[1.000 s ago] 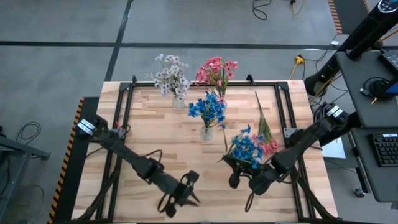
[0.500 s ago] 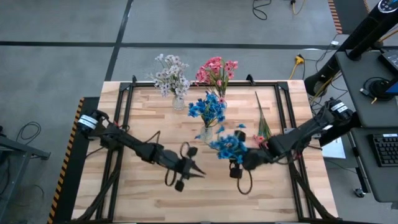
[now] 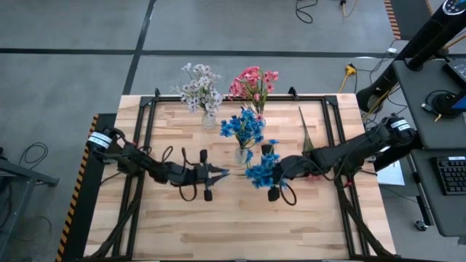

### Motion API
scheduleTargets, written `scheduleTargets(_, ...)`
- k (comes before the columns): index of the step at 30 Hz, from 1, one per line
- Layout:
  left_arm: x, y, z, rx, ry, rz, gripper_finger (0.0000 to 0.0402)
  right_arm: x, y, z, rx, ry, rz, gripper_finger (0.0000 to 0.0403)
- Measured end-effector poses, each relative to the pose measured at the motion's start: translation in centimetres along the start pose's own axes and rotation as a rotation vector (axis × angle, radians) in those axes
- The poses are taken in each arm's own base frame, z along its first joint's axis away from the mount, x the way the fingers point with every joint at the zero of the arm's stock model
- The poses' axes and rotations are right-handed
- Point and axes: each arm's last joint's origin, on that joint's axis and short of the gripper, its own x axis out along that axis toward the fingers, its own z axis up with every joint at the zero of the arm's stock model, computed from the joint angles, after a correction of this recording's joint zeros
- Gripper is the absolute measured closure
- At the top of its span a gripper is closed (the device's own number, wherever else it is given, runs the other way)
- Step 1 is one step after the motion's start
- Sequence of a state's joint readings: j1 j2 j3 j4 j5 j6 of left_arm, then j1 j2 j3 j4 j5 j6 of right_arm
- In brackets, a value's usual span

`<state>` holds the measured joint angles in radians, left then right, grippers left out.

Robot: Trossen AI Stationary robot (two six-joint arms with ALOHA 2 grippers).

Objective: Sort flowers into vase by color
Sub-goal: Put the blue flowers into the middle transparent vase

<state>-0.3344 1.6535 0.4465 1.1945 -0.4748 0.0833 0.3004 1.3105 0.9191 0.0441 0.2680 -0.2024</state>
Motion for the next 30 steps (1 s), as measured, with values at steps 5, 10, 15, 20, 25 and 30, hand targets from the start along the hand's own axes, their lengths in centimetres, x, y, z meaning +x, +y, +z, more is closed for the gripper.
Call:
scheduleTargets(5, 0.7, 0.3, -0.5, 0.008, 0.049, 0.029, 0.0311, -0.9, -0.8, -0.8, -0.024, 0.030, -0.015, 0.0381)
scheduleTargets(10, 2.5, 1.1, -0.9, 0.022, 0.076, 0.086, 0.0234, -3.3, -2.0, -1.2, -0.016, 0.019, -0.043, 0.0381)
scheduleTargets(15, 3.8, 2.8, -1.6, 0.012, 0.096, 0.217, 0.0162, -5.7, -2.6, -1.7, 0.007, -0.035, -0.061, 0.0381)
scheduleTargets(20, 4.4, 4.5, -2.5, -0.043, 0.118, 0.275, 0.0108, -6.7, -2.9, -1.8, 0.025, -0.064, -0.070, 0.0381)
scheduleTargets(25, 4.5, 4.6, -3.3, -0.039, 0.143, 0.263, 0.0076, -6.4, -3.0, -2.0, 0.018, -0.050, -0.073, 0.0381)
scheduleTargets(30, 4.6, 4.5, -3.5, -0.032, 0.150, 0.236, 0.0063, -5.8, -2.8, -2.4, 0.031, -0.017, -0.065, 0.0381)
